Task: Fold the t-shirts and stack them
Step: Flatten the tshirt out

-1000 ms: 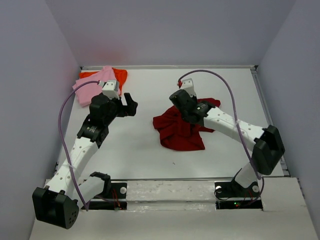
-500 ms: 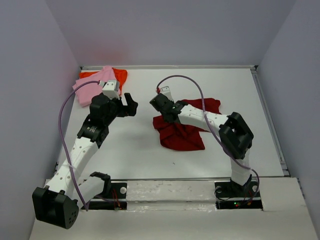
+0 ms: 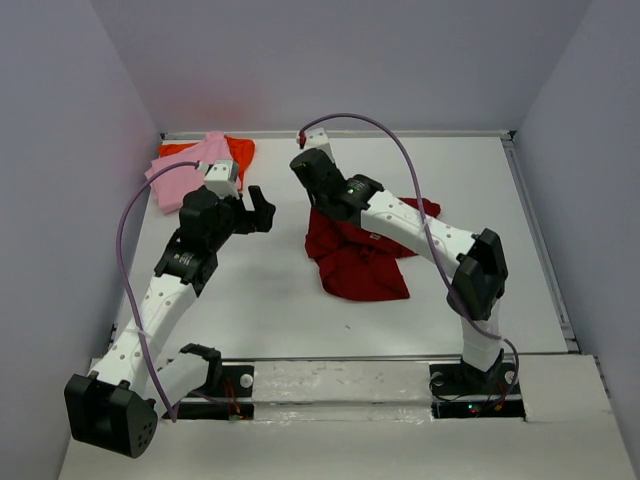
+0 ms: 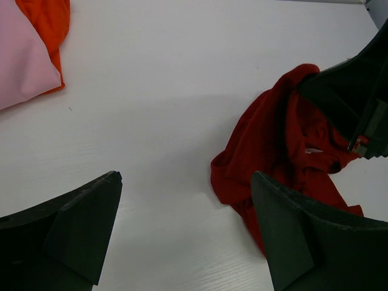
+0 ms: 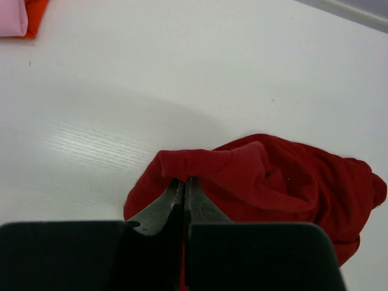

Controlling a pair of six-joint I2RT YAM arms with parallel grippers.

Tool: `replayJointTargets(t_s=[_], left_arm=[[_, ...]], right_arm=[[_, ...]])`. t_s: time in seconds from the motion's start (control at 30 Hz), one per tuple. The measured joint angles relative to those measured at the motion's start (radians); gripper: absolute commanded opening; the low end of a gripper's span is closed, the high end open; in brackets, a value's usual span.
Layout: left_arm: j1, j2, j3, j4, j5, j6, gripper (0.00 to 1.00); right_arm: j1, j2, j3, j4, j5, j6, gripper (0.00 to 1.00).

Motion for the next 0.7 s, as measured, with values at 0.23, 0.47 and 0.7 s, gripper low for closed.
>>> replayJointTargets(t_s=[0.23,0.47,0.7], left_arm=[[0.000,0.000,0.000,0.000,0.000,0.000,0.96],[0.000,0.000,0.000,0.000,0.000,0.000,0.96],[0.000,0.000,0.000,0.000,0.000,0.000,0.96]], right_arm=[[0.000,-0.004,-0.005,-0.001,0.039,-0.023,0.00],[0.000,0.048,-0.062,-0.003,0.046,-0.017,0.60],[0.000,0.021,-0.159,-0.022,0.003,0.003,0.61]])
